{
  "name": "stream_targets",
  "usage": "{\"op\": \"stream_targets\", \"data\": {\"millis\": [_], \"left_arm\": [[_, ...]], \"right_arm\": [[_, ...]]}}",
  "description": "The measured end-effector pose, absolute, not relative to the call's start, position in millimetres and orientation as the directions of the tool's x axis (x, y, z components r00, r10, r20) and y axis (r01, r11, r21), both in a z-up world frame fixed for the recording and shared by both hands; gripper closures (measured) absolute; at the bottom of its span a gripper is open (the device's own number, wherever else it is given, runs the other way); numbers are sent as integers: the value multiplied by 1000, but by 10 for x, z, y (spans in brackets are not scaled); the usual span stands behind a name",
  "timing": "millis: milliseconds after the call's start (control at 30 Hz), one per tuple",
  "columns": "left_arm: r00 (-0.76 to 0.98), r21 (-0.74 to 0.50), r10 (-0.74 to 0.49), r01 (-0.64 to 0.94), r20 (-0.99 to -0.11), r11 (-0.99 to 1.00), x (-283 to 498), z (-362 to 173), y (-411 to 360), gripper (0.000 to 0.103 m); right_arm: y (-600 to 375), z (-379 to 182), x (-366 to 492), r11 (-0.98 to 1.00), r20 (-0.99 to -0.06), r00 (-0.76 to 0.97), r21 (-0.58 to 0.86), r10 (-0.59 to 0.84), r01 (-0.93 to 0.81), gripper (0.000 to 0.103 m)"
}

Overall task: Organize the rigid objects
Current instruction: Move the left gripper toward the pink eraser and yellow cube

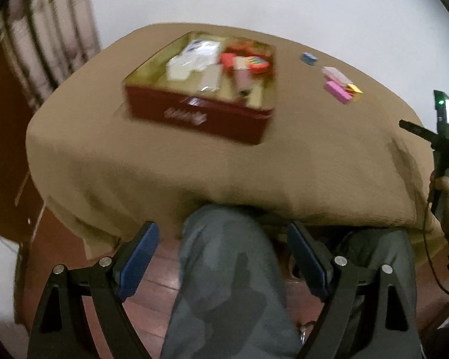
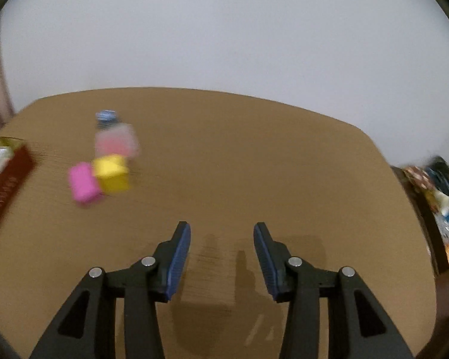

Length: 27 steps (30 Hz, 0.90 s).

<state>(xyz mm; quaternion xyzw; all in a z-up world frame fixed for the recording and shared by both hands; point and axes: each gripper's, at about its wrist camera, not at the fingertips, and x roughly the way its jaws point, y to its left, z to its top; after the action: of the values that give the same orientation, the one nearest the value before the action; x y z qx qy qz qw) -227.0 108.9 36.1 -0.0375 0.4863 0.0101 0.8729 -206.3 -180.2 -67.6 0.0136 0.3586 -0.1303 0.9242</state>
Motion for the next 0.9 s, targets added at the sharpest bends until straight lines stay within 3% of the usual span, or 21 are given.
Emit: {"op": "stream_targets", "data": {"millis": [267, 333, 567, 900], "left_arm": [[532, -96, -116, 66, -839, 993, -1676, 695, 405, 19], [520, -128, -144, 65, -842, 990, -1462, 728, 276, 19], [472, -286, -239, -30, -848, 958, -485, 654, -35, 19], [338, -285, -216, -170, -916, 943, 503, 159, -255, 32]], "right_arm": [[-2329, -951, -2189, 941, -680, 694, 14, -239, 338, 58], [-2299, -914, -2200, 948, -656, 723, 34, -216, 315, 52], [-2236, -886, -2248, 968, -627, 763, 59, -154, 243, 50], [-2306, -842, -2330, 972, -587, 807, 147, -62, 181, 50]]}}
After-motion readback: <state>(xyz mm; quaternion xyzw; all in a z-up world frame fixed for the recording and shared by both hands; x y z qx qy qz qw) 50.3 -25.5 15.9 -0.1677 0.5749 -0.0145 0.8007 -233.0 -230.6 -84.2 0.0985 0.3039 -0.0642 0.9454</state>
